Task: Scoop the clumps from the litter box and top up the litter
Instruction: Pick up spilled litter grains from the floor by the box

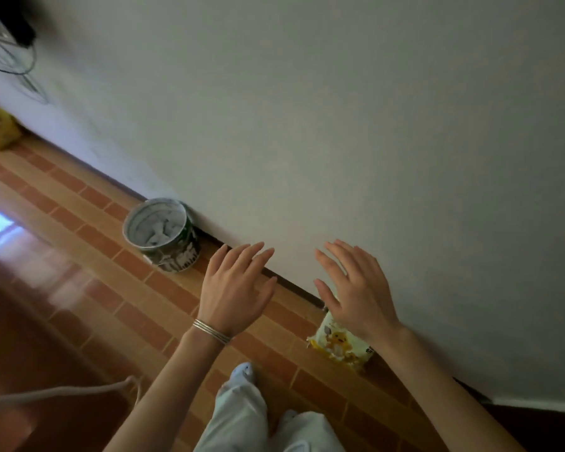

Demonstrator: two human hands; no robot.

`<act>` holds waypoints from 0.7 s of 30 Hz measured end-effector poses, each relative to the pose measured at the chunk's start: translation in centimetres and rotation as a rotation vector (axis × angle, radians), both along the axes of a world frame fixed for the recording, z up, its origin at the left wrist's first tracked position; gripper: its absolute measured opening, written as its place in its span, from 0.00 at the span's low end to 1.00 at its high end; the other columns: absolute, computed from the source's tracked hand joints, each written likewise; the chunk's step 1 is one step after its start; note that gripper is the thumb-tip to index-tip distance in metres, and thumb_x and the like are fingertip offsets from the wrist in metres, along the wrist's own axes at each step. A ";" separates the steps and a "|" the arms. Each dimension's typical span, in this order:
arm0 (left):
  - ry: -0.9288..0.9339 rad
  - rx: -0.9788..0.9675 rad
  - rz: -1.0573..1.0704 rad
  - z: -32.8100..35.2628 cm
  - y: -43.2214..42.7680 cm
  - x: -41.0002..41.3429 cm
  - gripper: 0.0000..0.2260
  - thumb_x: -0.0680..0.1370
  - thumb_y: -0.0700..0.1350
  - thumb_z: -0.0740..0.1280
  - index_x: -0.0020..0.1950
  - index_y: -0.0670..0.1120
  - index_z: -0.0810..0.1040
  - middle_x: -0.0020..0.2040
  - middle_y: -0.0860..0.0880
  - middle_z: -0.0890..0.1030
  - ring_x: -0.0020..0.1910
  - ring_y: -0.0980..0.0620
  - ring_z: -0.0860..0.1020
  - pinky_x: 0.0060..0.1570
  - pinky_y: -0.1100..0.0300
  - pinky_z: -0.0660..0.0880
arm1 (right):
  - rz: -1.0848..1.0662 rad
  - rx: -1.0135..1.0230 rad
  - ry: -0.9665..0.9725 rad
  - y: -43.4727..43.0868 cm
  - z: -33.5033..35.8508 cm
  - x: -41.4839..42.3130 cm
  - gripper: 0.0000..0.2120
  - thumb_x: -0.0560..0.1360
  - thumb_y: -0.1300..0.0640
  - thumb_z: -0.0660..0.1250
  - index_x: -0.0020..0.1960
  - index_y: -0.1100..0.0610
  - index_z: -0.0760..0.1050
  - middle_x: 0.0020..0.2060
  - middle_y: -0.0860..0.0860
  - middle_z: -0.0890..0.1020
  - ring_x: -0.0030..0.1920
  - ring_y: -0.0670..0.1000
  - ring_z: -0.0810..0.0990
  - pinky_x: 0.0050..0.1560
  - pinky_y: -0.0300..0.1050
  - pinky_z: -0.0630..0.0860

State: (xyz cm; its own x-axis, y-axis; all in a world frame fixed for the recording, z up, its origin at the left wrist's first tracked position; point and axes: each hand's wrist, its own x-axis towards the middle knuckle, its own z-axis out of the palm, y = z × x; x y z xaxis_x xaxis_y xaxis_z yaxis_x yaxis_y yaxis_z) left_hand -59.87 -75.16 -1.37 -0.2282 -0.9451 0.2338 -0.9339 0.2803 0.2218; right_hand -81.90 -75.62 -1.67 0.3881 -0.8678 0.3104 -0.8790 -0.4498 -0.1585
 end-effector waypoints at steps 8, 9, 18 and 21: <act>-0.040 0.004 0.247 0.5 3.4 9.6 0.20 0.75 0.58 0.57 0.61 0.51 0.77 0.58 0.52 0.80 0.57 0.50 0.77 0.61 0.50 0.69 | 0.280 0.020 0.023 -1.8 0.6 9.4 0.20 0.77 0.46 0.57 0.62 0.54 0.74 0.59 0.52 0.78 0.61 0.52 0.74 0.62 0.51 0.70; -0.042 0.015 0.268 0.5 3.7 11.0 0.20 0.75 0.58 0.56 0.61 0.51 0.77 0.58 0.53 0.80 0.57 0.51 0.77 0.61 0.51 0.70 | 0.311 0.025 0.030 -2.2 0.7 10.8 0.19 0.77 0.46 0.56 0.62 0.54 0.75 0.58 0.51 0.78 0.60 0.52 0.74 0.62 0.51 0.70; -0.080 -0.037 0.392 1.9 5.3 25.3 0.17 0.75 0.57 0.59 0.57 0.52 0.79 0.54 0.54 0.81 0.55 0.51 0.78 0.60 0.50 0.71 | 0.464 0.009 0.016 -5.3 2.3 25.5 0.18 0.76 0.46 0.57 0.58 0.53 0.78 0.55 0.50 0.80 0.58 0.50 0.75 0.61 0.46 0.65; -0.092 -0.050 0.414 2.7 5.1 30.4 0.18 0.75 0.57 0.59 0.57 0.52 0.79 0.54 0.54 0.81 0.54 0.51 0.78 0.59 0.50 0.71 | 0.481 -0.009 -0.018 -6.1 3.3 30.8 0.18 0.75 0.46 0.58 0.58 0.53 0.78 0.55 0.50 0.80 0.58 0.50 0.76 0.61 0.46 0.66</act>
